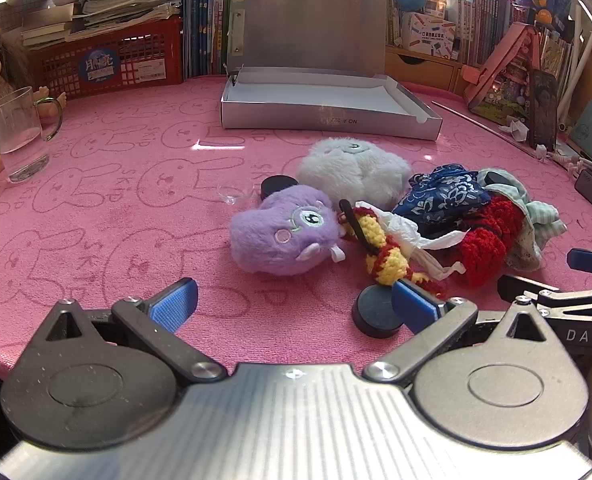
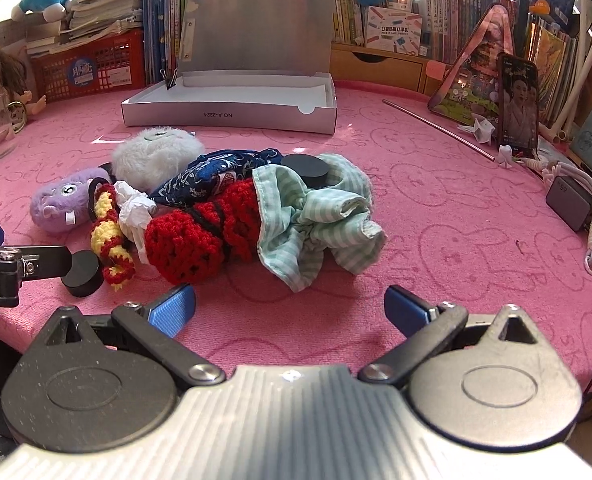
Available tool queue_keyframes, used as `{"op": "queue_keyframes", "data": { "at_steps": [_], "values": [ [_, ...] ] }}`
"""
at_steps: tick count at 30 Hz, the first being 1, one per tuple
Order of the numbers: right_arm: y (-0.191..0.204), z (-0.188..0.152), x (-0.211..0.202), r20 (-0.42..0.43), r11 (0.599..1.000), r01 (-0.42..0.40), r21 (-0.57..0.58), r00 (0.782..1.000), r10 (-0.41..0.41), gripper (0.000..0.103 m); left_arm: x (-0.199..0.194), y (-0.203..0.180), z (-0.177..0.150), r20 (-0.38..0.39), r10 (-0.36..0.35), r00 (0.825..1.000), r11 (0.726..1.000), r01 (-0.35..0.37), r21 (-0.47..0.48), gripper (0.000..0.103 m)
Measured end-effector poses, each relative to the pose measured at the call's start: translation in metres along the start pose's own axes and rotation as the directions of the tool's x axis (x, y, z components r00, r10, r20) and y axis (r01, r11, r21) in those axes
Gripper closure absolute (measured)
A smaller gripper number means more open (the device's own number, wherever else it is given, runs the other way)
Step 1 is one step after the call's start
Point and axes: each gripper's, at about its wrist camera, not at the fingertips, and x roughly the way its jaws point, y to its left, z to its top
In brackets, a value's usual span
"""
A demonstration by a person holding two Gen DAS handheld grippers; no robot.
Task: Organize objects
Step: 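Move right tool to green checkered cloth while left tool approaches purple plush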
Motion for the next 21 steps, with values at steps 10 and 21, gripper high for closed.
{"op": "queue_keyframes", "data": {
  "at_steps": [10, 21],
  "values": [
    [-0.024, 0.023, -0.008, 0.093, 0.998, -0.003, 0.065, 0.996, -0.003, 0.000, -0.004, 0.021, 0.014, 0.060, -0.002, 0.998, 0.999, 0.004, -0.044, 0.000],
    [-0.028, 0.034, 0.006, 0.079, 0.995, -0.026, 0.101, 0.997, 0.018, 0.008, 0.007, 0.025, 0.020, 0.053, 0.025, 0.998, 0.999, -0.022, -0.046, 0.014]
  ]
}}
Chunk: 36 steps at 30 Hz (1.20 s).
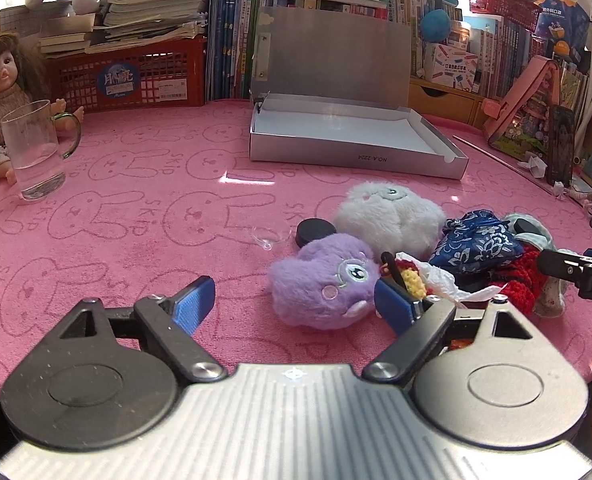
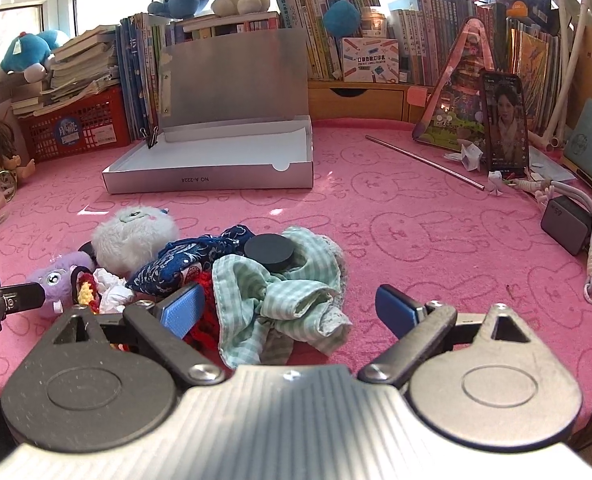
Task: Organize objects
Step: 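Move right tool to green checkered cloth while left tool approaches purple plush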
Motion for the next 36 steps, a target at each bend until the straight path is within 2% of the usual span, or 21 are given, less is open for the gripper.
{"op": "queue_keyframes", "data": {
  "at_steps": [3, 8, 11, 15, 18, 29, 36],
  "values": [
    [-0.003, 0.003, 0.001, 0.008, 1.000, 0.001, 0.018, 1.000, -0.001, 0.012, 0.003, -0.001, 0.002, 0.001, -0.003, 1.000, 1.000, 0.003, -0.003, 0.019],
    [-0.010, 0.009, 0.000, 0.025, 0.999, 0.011, 0.054, 1.000, -0.012, 0.022, 0.003, -0.002, 0.006, 0.013, -0.033, 0.999, 0.999, 0.033, 0.001, 0.033],
    [-0.014, 0.013, 0.000, 0.034, 0.997, 0.026, 0.071, 0.999, -0.029, 0.025, 0.005, -0.003, 0.007, 0.020, -0.039, 0.999, 0.999, 0.039, 0.003, 0.035],
    [-0.018, 0.012, 0.010, -0.004, 0.996, 0.043, 0.078, 0.999, -0.043, 0.028, 0.011, -0.005, 0.006, 0.006, -0.051, 0.999, 0.999, 0.051, 0.001, 0.035],
    [-0.021, 0.009, 0.018, -0.036, 0.994, 0.028, 0.101, 0.999, -0.025, 0.036, 0.015, -0.007, 0.005, -0.005, -0.067, 0.998, 0.998, 0.067, 0.003, 0.035],
    [-0.015, 0.002, 0.049, -0.107, 0.993, -0.006, 0.117, 0.994, 0.019, 0.033, 0.031, -0.016, 0.000, -0.028, -0.103, 0.994, 0.995, 0.104, 0.014, 0.034],
    [-0.008, 0.001, 0.052, -0.111, 0.997, 0.028, 0.066, 0.994, -0.020, 0.027, 0.040, -0.016, -0.002, -0.035, -0.104, 0.994, 0.995, 0.104, 0.005, 0.030]
  ]
}}
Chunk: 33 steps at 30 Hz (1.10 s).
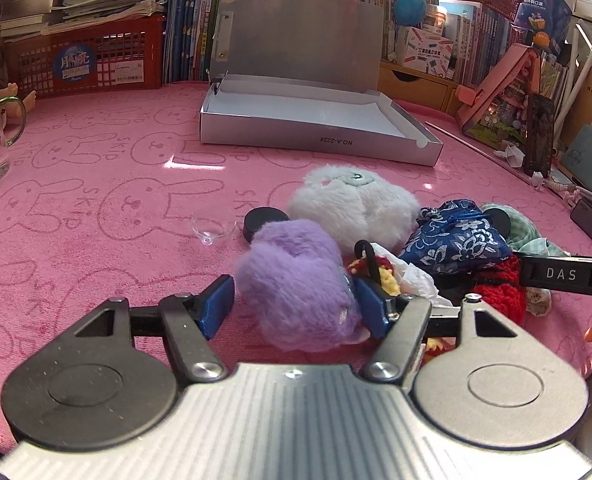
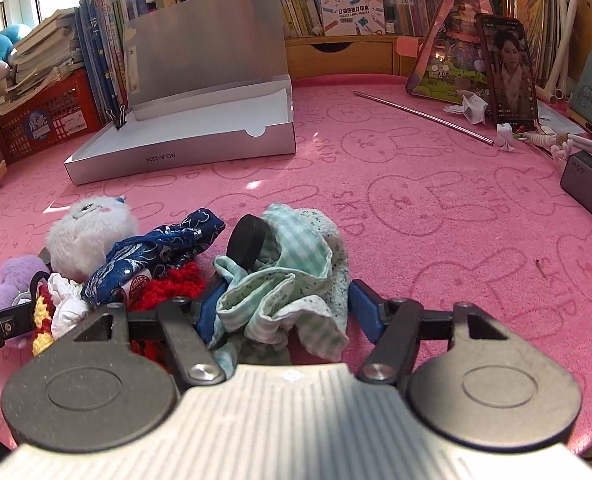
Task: Organize objects
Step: 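Move right tool to green checkered cloth while left tool approaches purple plush, then close right tool on green checkered cloth while left tool grasps purple plush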
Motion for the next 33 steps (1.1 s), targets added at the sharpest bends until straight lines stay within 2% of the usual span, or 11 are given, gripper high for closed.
{"op": "queue_keyframes", "data": {
  "at_steps": [5, 18, 22, 25, 27, 29, 32, 33],
  "values": [
    [0.003, -0.001, 0.001, 0.010, 1.000, 0.011, -0.010, 1.000, -0.011, 0.025, -0.001, 0.005, -0.005, 0.026, 0.009, 1.000, 1.000, -0.009, -0.006, 0.020],
    [0.000, -0.005, 0.000, 0.037, 1.000, -0.010, -0.021, 0.999, 0.010, 0.024, 0.004, -0.002, -0.007, 0.045, 0.030, 0.999, 0.998, -0.033, 0.048, 0.020],
    [0.000, -0.006, -0.001, 0.046, 1.000, -0.010, -0.015, 0.999, 0.010, 0.024, 0.008, -0.008, -0.010, 0.049, 0.063, 0.997, 0.992, -0.068, 0.109, 0.020],
    [0.000, -0.005, -0.001, 0.042, 1.000, -0.011, -0.012, 0.999, 0.011, 0.025, 0.009, -0.009, -0.009, 0.049, 0.072, 0.996, 0.992, -0.076, 0.102, 0.020],
    [-0.002, -0.004, -0.003, 0.040, 1.000, -0.012, -0.001, 0.999, 0.012, 0.027, 0.008, -0.007, -0.007, 0.046, 0.072, 0.996, 0.993, -0.076, 0.088, 0.021],
    [-0.003, -0.005, -0.005, 0.039, 1.000, -0.014, 0.007, 0.999, 0.014, 0.028, 0.006, -0.005, -0.006, 0.049, 0.075, 0.996, 0.994, -0.079, 0.078, 0.032],
    [-0.004, -0.004, -0.010, 0.037, 1.000, -0.016, 0.008, 0.999, 0.016, 0.034, 0.004, 0.000, -0.003, 0.042, 0.060, 0.997, 0.997, -0.062, 0.054, 0.034],
    [-0.004, -0.004, -0.011, 0.037, 1.000, -0.016, 0.003, 0.999, 0.016, 0.041, 0.003, 0.001, -0.001, 0.040, 0.059, 0.997, 0.997, -0.060, 0.047, 0.034]
  ]
}}
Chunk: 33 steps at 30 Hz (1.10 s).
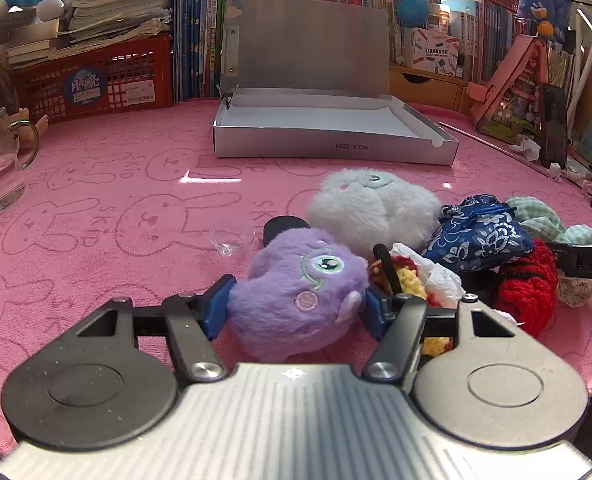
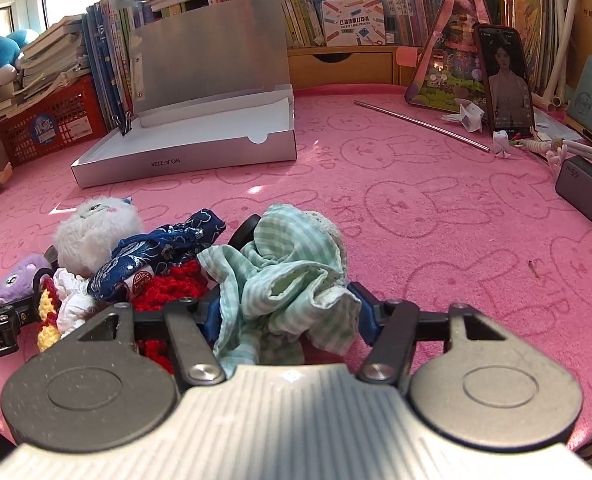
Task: Organize objects
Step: 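Close right tool on green checkered cloth while left tool grasps purple plush, then lift and carry cloth in right tool while left tool carries plush into white box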
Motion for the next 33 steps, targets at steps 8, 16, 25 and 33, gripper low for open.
{"op": "queue_keyframes", "data": {
  "at_steps": [8, 16, 25, 33],
  "values": [
    [0.003, 0.009, -0.017, 0.043, 1.000, 0.004, -0.015, 0.999, -0.003, 0.060, -0.010, 0.001, 0.013, 0.018, 0.005, 1.000, 1.000, -0.005, -0.025, 0.034],
    [0.003, 0.023, -0.031, 0.094, 0.999, -0.015, -0.029, 0.995, 0.018, 0.063, -0.017, 0.001, 0.027, 0.047, 0.000, 0.999, 1.000, 0.001, -0.028, 0.034],
    [0.002, 0.033, -0.038, 0.130, 0.999, -0.025, -0.035, 0.991, 0.029, 0.064, -0.021, 0.001, 0.036, 0.069, -0.007, 0.998, 0.999, 0.009, -0.031, 0.034],
    [-0.019, 0.060, -0.034, 0.110, 0.986, -0.147, 0.073, 0.984, 0.138, 0.064, -0.012, 0.004, 0.059, 0.062, -0.031, 0.998, 0.999, 0.033, -0.030, 0.034]
  ]
}}
